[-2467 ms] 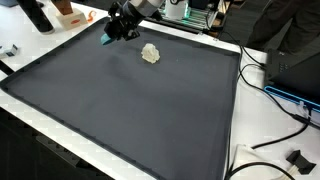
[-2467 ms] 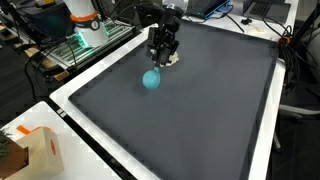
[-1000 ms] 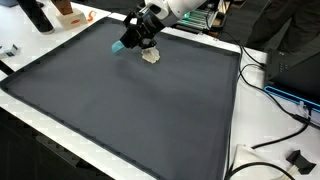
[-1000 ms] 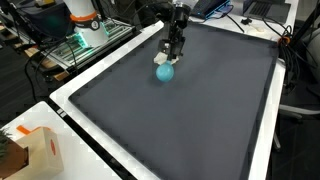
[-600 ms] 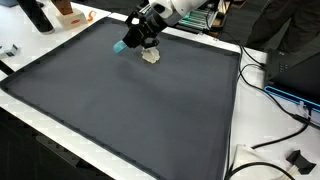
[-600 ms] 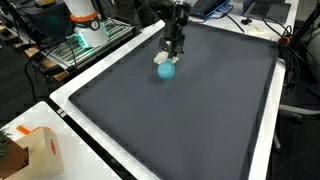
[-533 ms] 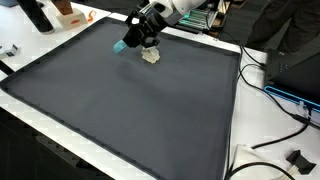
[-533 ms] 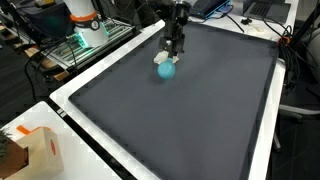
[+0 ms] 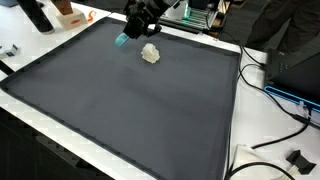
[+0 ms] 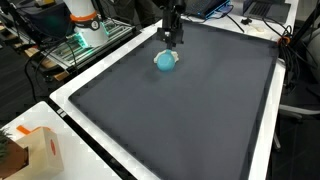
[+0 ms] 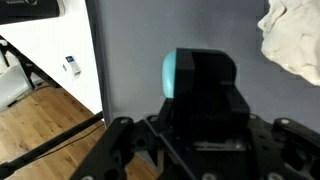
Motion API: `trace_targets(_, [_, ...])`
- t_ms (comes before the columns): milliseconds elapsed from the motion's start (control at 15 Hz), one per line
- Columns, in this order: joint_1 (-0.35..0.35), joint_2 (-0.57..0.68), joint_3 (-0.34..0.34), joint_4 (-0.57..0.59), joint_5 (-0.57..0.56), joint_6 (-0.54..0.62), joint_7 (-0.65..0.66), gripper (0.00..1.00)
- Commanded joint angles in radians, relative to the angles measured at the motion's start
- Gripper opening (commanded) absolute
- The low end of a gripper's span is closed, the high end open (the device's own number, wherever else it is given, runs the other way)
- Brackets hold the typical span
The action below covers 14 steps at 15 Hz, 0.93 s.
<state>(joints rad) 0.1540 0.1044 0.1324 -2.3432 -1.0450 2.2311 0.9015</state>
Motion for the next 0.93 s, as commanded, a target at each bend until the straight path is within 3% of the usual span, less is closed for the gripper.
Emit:
trace_targets(0, [-0.034,-0.146,-0.012,-0.084,0.146,0.09,-0.175,0.25])
trace_targets(400, [-0.069,-0.324,-0.073,-0.145,0.538,0.2,-0.591,0.25])
trace_targets(867, [-0.063,-0.472,-0.18,-0.154,0.995,0.136,-1.048,0.25])
